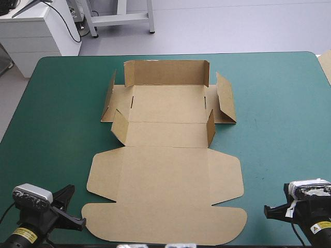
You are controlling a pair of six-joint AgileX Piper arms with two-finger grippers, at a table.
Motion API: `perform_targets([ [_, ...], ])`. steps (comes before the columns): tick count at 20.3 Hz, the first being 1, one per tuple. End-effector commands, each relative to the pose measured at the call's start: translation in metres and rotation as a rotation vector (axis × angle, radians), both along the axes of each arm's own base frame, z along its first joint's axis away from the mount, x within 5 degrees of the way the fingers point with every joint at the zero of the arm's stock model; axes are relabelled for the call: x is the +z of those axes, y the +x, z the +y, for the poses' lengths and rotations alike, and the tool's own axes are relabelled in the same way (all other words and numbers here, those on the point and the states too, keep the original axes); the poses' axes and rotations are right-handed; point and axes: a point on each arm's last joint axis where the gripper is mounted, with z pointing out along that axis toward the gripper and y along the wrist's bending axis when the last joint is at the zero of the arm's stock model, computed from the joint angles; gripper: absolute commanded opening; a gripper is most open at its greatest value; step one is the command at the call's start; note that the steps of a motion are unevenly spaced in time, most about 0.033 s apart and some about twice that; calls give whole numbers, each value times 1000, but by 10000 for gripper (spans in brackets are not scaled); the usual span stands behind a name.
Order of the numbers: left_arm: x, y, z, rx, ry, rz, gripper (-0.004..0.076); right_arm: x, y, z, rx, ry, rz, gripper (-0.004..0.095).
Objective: Fold the box
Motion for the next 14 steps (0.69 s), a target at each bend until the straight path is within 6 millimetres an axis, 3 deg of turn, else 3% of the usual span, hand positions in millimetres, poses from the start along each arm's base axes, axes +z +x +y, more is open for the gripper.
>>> perform_targets([
  [1, 13, 3, -1, 7, -35, -70, -8, 13, 4, -1, -11, -5, -82, -21],
  [10, 13, 3, -1, 7, -35, -70, -8, 14, 2, -1, -7, -5, -70, -19],
  [14, 13, 3, -1, 7, -35, -70, -8, 37, 1, 0, -5, -12, -115, -19],
])
